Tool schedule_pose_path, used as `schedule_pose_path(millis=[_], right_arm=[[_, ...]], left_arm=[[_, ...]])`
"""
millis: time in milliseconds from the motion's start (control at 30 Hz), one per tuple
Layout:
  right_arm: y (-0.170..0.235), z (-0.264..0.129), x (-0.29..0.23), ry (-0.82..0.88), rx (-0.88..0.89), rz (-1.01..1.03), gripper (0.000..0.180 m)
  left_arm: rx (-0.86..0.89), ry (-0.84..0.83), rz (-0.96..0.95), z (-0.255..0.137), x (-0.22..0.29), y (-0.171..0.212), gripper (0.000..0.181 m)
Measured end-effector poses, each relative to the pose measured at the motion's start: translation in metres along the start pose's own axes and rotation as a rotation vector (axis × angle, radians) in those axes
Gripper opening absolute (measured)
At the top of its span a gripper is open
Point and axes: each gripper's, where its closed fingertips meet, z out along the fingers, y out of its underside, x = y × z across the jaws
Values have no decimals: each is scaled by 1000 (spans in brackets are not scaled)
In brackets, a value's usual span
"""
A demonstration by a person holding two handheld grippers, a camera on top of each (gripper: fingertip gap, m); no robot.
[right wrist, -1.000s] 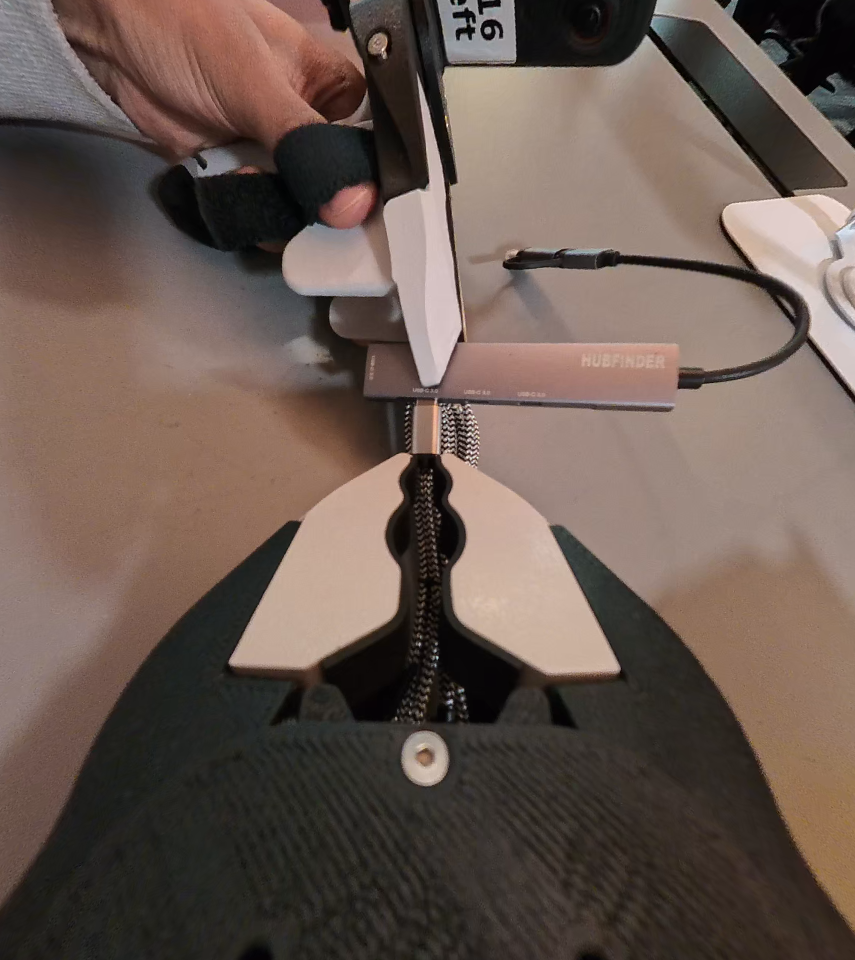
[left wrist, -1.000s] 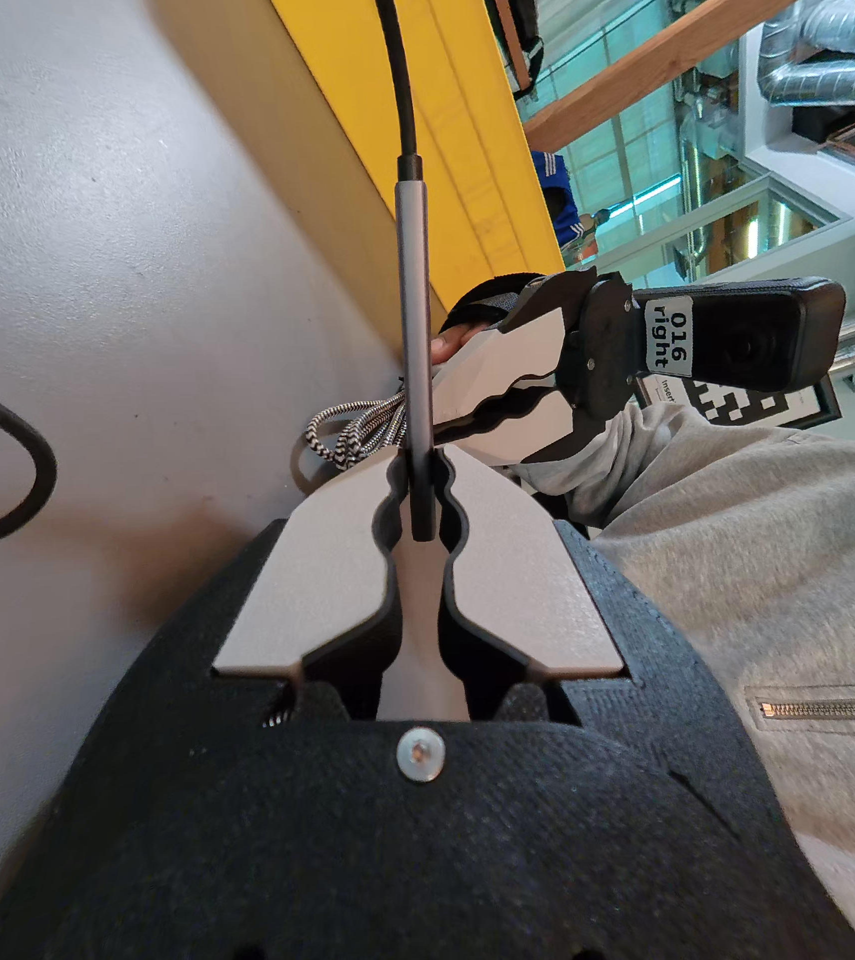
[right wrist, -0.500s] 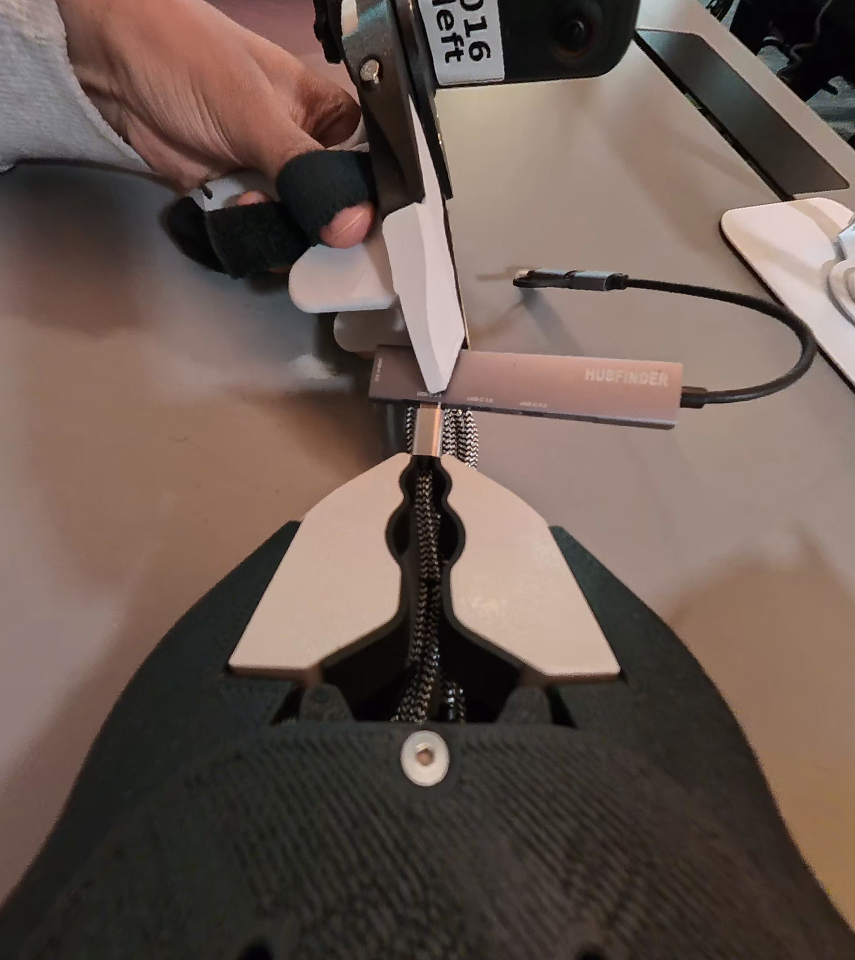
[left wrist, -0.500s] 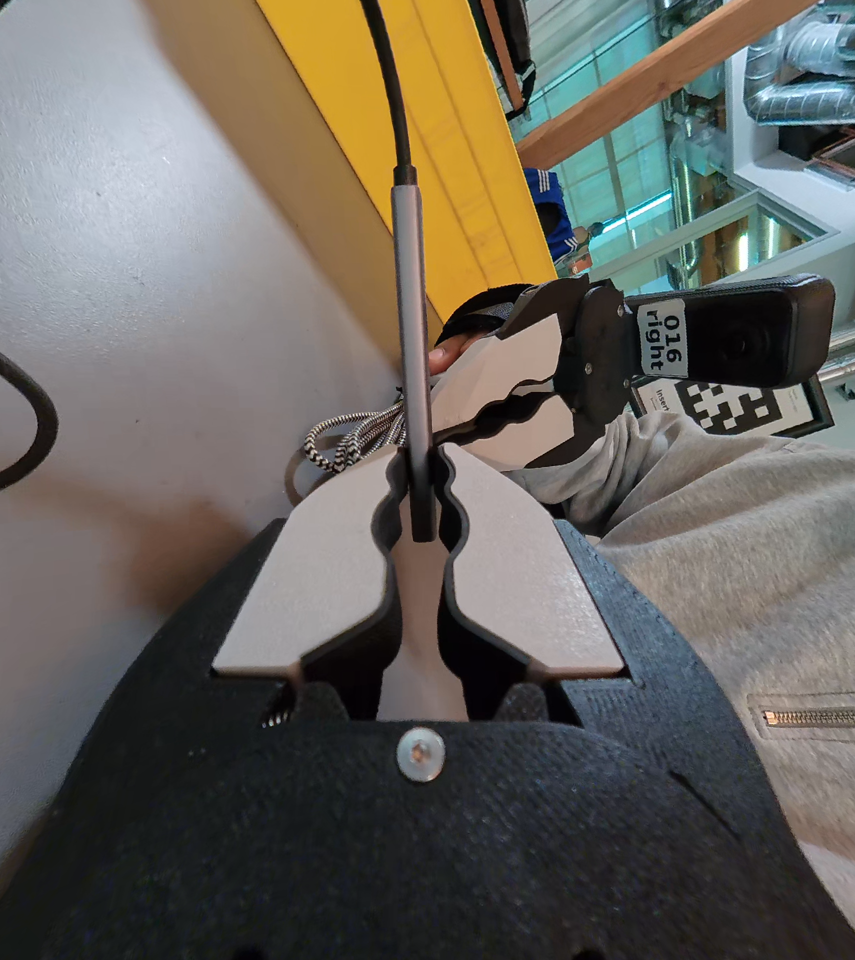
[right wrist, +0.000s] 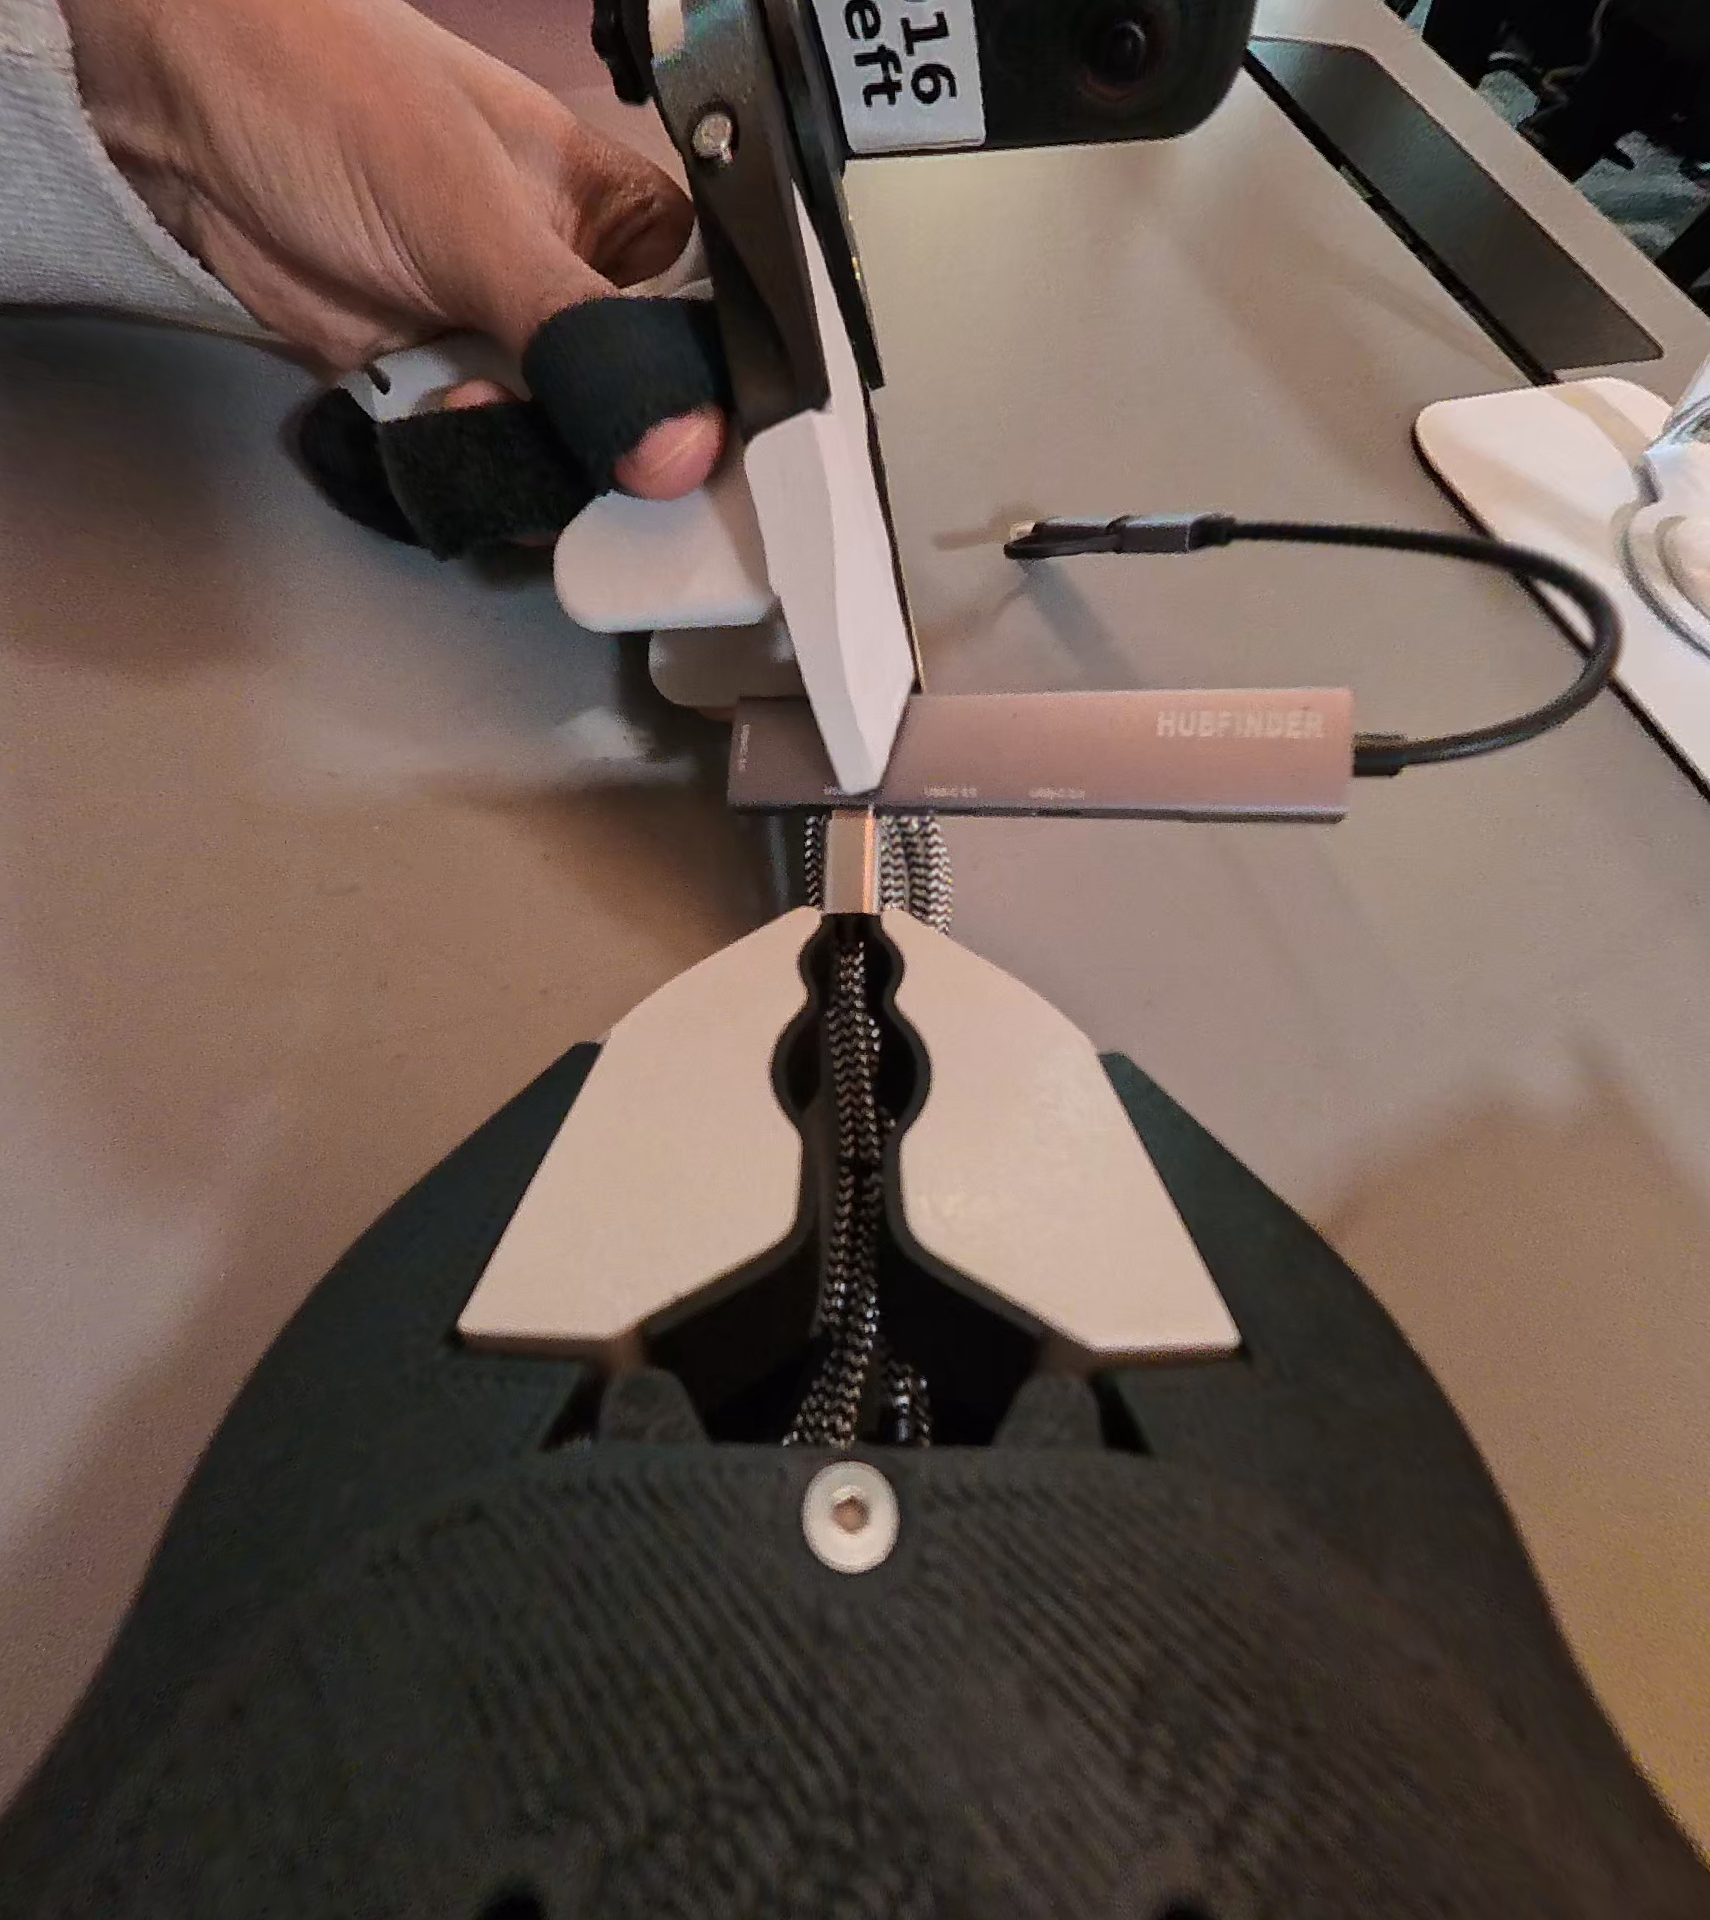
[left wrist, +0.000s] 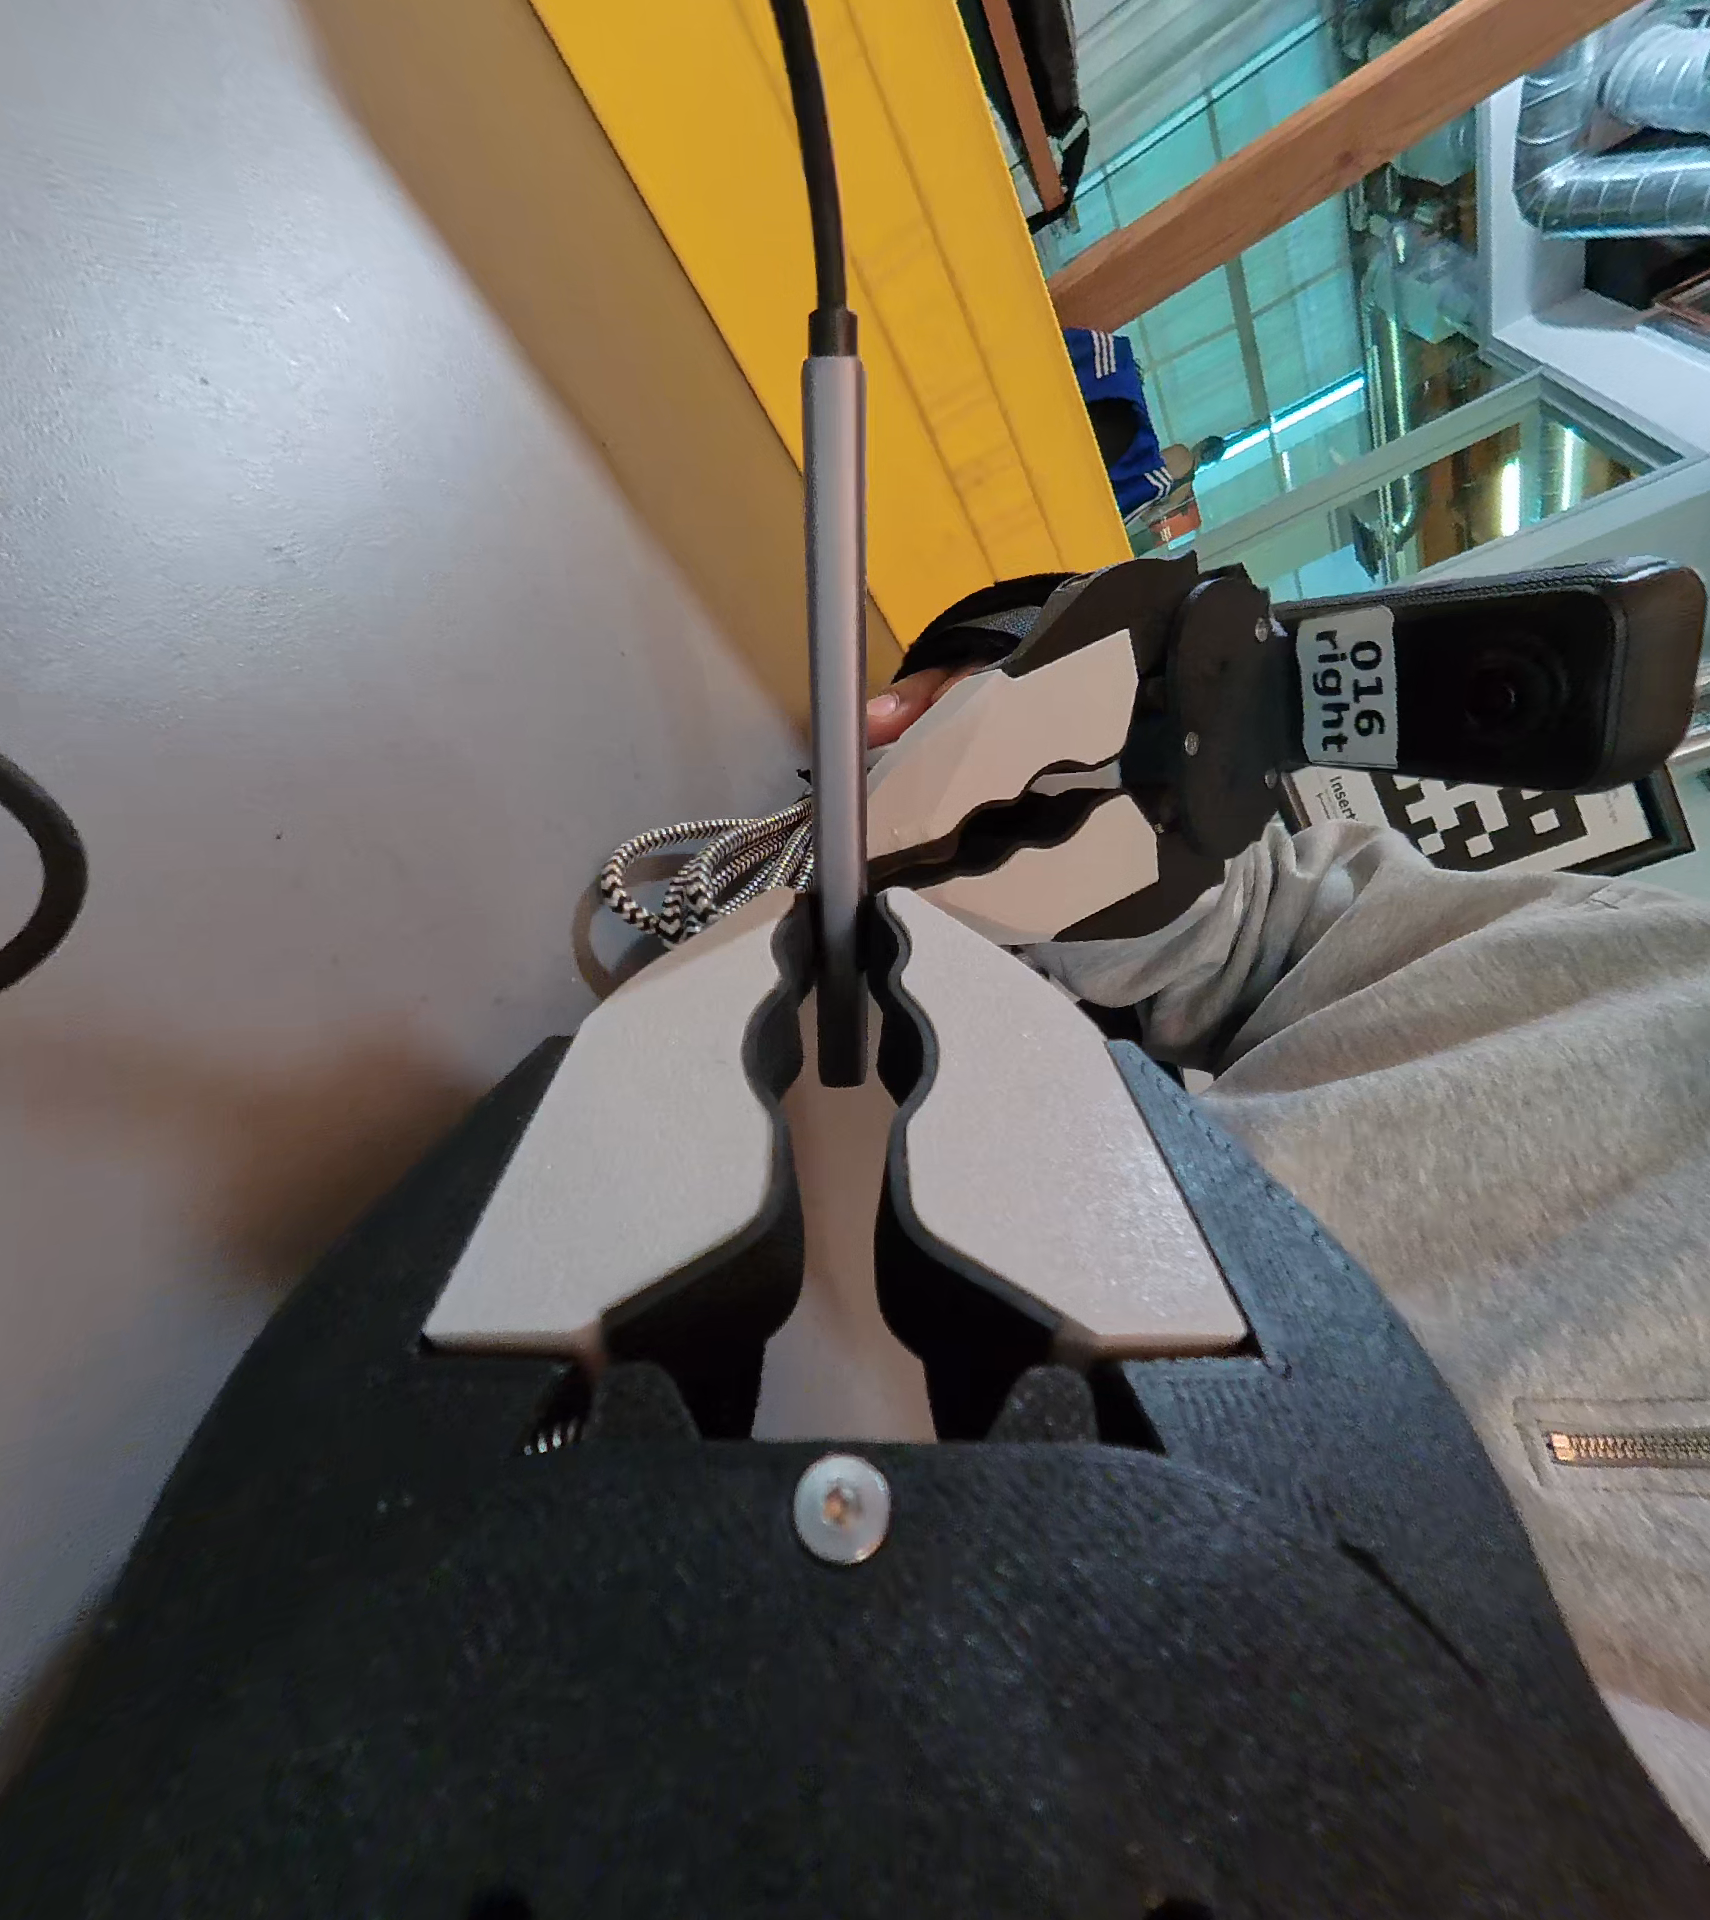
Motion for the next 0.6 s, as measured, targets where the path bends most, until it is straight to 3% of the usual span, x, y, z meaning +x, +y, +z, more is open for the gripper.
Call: schedule_pose_path(millis=[167, 333, 600], right_arm=[[0, 1, 3, 28, -9, 21, 3], [-4, -1, 4, -3, 27, 49, 4], [-5, 2, -5, 5, 21, -51, 5]], left_arm=[[0, -38, 20, 2, -2, 1, 12], [8, 26, -26, 0, 2, -1, 11], [-7, 84, -93, -3, 5, -1, 11]])
